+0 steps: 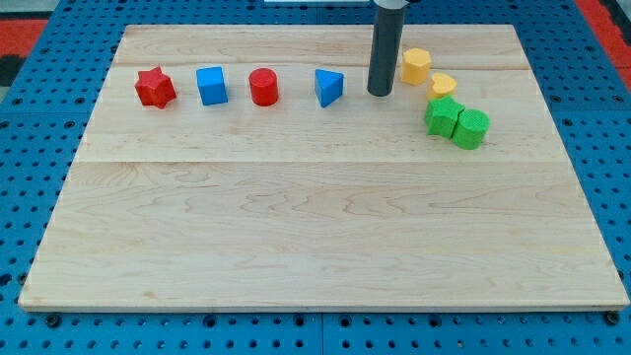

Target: Point your arm right to the yellow hexagon

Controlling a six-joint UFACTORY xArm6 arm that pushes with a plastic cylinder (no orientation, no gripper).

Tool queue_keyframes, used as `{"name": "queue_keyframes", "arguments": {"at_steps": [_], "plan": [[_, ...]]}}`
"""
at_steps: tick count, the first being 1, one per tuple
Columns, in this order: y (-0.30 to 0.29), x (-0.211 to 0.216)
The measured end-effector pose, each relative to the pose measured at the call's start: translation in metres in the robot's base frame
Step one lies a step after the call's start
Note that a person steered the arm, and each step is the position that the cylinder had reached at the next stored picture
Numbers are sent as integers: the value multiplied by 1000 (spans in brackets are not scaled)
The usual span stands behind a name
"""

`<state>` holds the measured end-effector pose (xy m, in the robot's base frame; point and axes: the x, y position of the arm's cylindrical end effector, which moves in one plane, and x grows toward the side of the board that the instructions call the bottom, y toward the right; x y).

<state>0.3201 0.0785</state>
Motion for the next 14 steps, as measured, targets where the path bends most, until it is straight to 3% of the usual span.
{"name": "queue_keyframes", "arguments": {"at_steps": [7,9,12,14], "plan": [[-10,-85],[-7,-85],[78,-93],[82,-82]]}}
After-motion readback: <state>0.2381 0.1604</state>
